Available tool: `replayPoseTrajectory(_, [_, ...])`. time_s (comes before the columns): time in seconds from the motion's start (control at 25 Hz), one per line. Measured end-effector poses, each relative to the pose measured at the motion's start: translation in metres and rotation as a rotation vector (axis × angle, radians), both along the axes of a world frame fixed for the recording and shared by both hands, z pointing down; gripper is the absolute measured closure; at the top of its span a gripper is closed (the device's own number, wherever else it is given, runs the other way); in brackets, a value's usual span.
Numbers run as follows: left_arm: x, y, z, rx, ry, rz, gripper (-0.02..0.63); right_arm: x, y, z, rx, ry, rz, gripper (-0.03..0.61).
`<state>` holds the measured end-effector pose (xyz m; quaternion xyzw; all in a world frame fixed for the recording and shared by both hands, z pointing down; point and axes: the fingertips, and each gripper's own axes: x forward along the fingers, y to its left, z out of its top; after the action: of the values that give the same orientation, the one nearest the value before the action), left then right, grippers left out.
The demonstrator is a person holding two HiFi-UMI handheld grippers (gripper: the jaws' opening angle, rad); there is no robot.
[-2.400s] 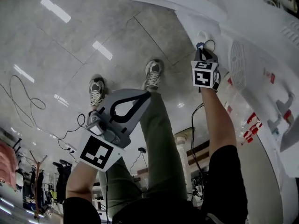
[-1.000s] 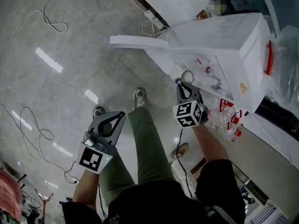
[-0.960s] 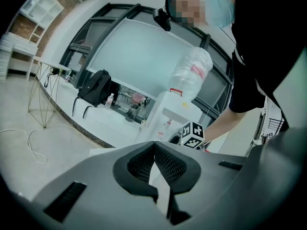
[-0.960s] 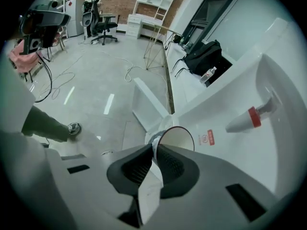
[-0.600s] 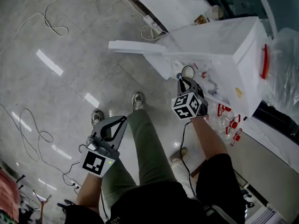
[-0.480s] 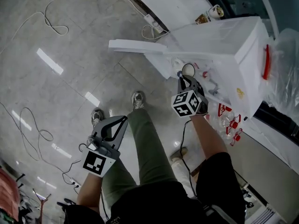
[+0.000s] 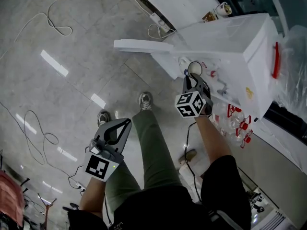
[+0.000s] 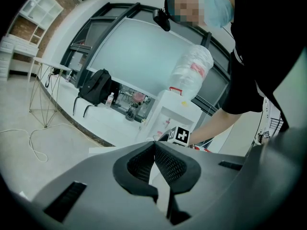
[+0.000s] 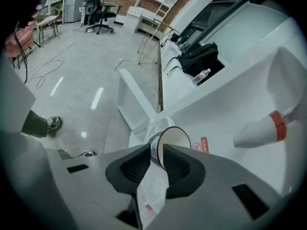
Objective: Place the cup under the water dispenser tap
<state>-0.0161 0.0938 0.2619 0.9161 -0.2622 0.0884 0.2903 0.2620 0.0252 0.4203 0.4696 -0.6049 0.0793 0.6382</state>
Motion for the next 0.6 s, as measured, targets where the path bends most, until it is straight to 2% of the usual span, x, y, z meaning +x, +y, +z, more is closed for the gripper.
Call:
replayPoseTrajectory(0.28, [0.004,-0.001,-0.017,0.036,-0.008,0.055,0.594,-0.011,0.010,-0.023,0.076,-0.079,0.069,0.477])
replayPoseTrajectory(0.6, [0.018,-0.004,-0.078,0.137,-0.012,0.158,0.594,-0.024,0.027,-0.096,0.215,-0.211,0.192,0.476])
